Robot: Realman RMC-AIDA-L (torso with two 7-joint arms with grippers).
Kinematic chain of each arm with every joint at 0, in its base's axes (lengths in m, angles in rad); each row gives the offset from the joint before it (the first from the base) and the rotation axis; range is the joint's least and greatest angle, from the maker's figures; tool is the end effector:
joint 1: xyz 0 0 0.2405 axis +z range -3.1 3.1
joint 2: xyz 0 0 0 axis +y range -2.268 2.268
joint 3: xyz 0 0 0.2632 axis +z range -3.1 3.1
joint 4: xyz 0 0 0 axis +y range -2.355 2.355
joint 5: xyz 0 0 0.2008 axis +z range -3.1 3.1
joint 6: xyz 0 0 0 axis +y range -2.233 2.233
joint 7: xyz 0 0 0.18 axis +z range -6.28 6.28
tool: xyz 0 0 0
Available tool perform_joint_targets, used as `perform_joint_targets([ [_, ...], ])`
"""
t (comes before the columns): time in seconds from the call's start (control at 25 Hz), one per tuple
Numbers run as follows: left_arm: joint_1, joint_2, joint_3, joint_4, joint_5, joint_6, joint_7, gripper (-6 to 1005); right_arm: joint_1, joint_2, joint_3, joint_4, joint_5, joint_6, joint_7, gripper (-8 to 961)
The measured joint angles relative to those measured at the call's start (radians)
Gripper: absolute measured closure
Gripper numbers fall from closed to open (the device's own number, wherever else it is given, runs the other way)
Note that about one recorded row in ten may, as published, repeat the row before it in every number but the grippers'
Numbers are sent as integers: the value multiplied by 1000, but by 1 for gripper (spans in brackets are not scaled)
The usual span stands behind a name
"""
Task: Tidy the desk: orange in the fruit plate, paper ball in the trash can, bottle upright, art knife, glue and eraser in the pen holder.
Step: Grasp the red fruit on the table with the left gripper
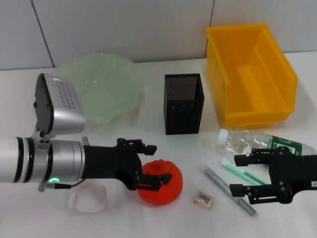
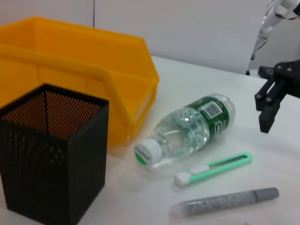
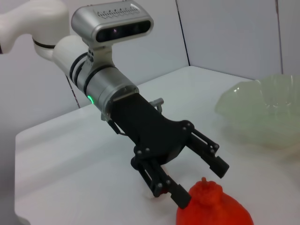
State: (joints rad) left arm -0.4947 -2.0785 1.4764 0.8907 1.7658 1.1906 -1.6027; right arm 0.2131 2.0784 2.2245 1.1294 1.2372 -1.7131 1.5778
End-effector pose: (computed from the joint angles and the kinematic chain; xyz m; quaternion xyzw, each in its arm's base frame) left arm -0.1929 0.3339 -0.1087 -0.9811 -0.1313 -0.1209 0.0748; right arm 0.2648 0.2705 0.0047 -0.9530 0.2088 0.1864 0.1160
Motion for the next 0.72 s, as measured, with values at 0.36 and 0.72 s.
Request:
perform_joint_targets([
  [0.36,-15,-1,83,-52,-30,-89,-9,187,-5,0,6,-8,-1,2,-26,191],
  [0.72,-18,-1,65,-70,-53,-136,-25,275,-1,0,6,-20,0,6,-30,191],
])
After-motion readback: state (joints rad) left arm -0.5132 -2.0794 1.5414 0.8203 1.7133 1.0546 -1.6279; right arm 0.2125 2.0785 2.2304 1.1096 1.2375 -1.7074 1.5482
